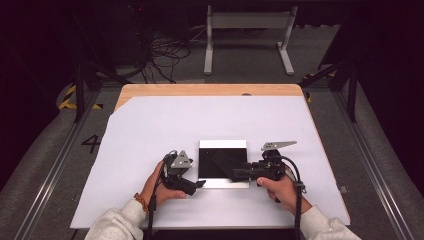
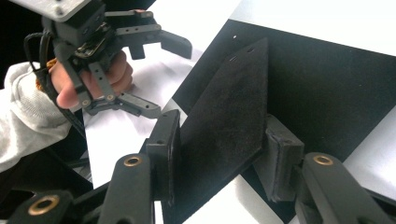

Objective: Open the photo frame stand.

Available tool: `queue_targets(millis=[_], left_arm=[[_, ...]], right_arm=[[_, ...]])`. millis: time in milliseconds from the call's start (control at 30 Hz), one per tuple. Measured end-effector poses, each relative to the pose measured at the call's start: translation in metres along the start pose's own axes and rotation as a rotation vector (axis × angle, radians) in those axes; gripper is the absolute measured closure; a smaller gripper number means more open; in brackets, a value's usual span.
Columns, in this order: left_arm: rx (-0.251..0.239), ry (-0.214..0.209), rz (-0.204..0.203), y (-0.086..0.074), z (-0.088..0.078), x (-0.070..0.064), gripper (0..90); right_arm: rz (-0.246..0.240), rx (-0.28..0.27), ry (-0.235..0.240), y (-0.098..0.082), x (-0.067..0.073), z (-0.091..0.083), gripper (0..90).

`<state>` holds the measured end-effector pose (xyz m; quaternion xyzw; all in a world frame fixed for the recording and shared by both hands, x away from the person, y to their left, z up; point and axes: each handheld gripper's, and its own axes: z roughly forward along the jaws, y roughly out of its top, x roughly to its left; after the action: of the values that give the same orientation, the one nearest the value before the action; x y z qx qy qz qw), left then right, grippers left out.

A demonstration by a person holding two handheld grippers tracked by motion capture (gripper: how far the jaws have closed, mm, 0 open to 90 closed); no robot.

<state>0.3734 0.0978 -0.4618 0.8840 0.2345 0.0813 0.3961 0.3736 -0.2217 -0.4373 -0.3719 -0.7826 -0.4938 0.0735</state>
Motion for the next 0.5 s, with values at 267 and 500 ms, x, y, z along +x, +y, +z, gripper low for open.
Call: queue_targets(millis=[267,500], left_arm=[[0.008,-0.047,-0.027,0.006,0.009,0.004,11.9],[0.011,-0.077,-0.052,0.012,0.017,0.007,12.5]], right_arm=[[-0.053,-0.002,0.005,-0.001,0.004,-0.003,56.8],[-0.107,-0.005,-0.005,-0.002,0.009,-0.004,57.0]])
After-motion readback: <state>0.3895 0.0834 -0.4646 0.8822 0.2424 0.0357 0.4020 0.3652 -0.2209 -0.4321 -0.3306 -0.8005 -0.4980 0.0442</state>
